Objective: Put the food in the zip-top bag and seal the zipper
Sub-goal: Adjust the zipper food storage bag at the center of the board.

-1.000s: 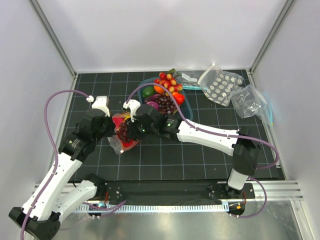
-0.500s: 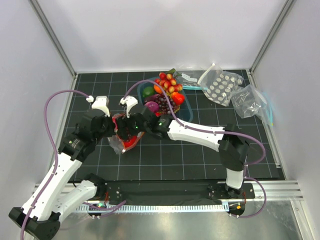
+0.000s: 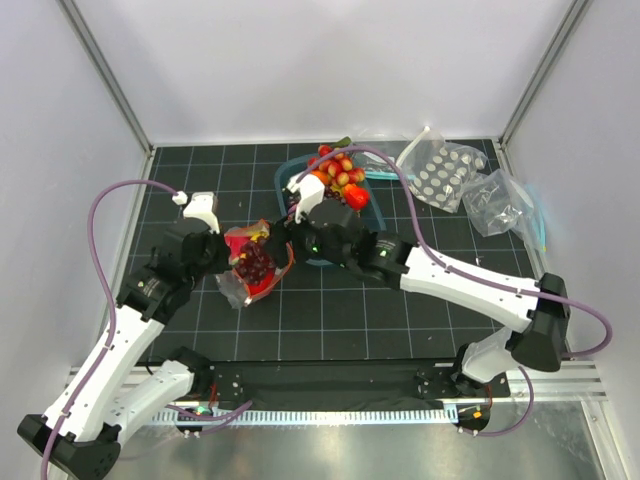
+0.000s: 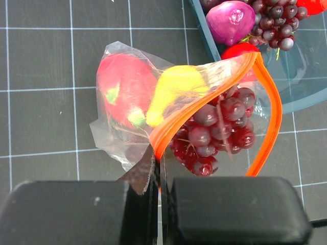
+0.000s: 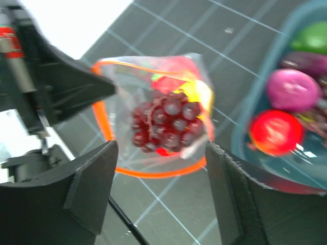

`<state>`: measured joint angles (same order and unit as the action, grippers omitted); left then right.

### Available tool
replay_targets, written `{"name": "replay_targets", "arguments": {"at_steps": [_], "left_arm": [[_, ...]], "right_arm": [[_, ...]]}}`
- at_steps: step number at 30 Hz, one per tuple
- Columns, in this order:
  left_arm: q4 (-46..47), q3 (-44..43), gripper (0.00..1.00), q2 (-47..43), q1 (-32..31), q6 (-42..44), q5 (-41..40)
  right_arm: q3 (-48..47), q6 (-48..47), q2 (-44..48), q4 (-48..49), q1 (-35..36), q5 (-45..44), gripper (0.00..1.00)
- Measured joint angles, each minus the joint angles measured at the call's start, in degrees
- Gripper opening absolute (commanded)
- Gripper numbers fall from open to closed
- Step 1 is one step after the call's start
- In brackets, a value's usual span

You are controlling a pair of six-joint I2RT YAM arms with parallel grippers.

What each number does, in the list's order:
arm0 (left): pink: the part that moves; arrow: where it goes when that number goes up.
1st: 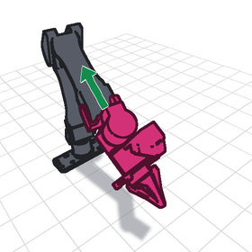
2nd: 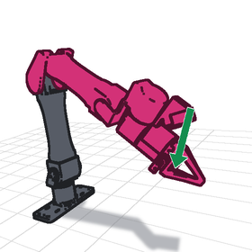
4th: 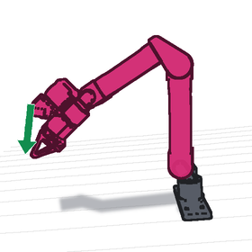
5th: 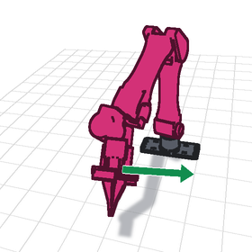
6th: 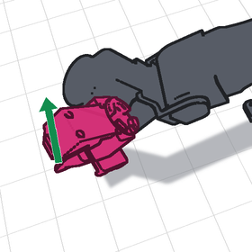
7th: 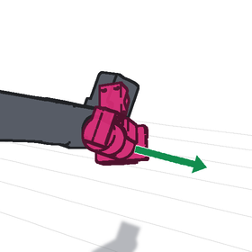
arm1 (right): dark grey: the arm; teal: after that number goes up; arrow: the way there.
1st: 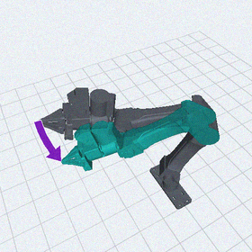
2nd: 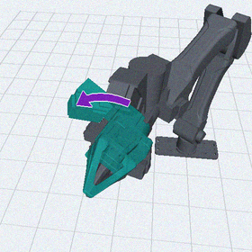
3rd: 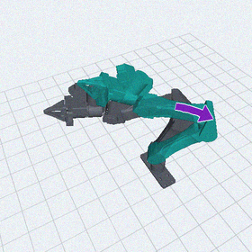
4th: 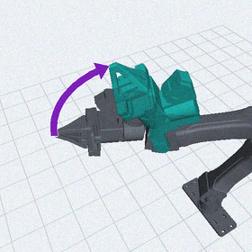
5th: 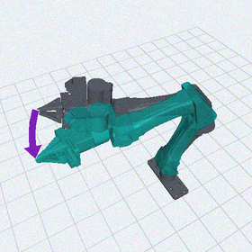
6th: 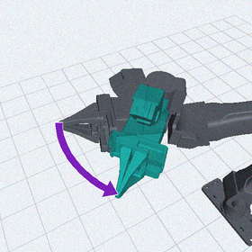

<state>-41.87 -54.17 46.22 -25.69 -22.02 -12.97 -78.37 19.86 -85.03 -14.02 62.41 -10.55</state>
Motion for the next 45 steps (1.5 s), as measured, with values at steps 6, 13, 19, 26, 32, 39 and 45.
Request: {"name": "replay_targets", "arguments": {"at_steps": [6, 13, 19, 26, 32, 39, 45], "left_arm": [[0.00, 0.00, 0.00, 0.00, 0.00, 0.00, -0.02], [0.02, 0.00, 0.00, 0.00, 0.00, -0.02, -0.04], [0.02, 0.00, 0.00, 0.00, 0.00, 0.00, -0.04], [0.02, 0.00, 0.00, 0.00, 0.00, 0.00, -0.04], [0.00, 0.00, 0.00, 0.00, 0.00, 0.00, -0.04], [0.02, 0.00, 0.00, 0.00, 0.00, 0.00, -0.02], [0.07, 0.00, 0.00, -0.04, 0.00, 0.07, 1.79]], "right_arm": [[-0.11, 1.33, 0.46, -7.80, -0.13, -6.93, 0.57], [-0.31, 4.35, -3.98, -11.87, -0.79, -9.60, 0.42], [-1.05, 5.29, -7.74, -11.91, -1.03, -9.88, 0.40], [-1.77, 6.10, -10.47, -11.72, -1.42, -9.90, 0.34], [-1.88, 6.69, -11.15, -11.78, -1.92, -9.57, 0.07], [-4.15, 6.88, -11.26, -13.40, -2.23, -7.45, 0.01], [-2.19, 6.86, -7.74, -13.18, -2.23, -5.16, 0.01]]}}
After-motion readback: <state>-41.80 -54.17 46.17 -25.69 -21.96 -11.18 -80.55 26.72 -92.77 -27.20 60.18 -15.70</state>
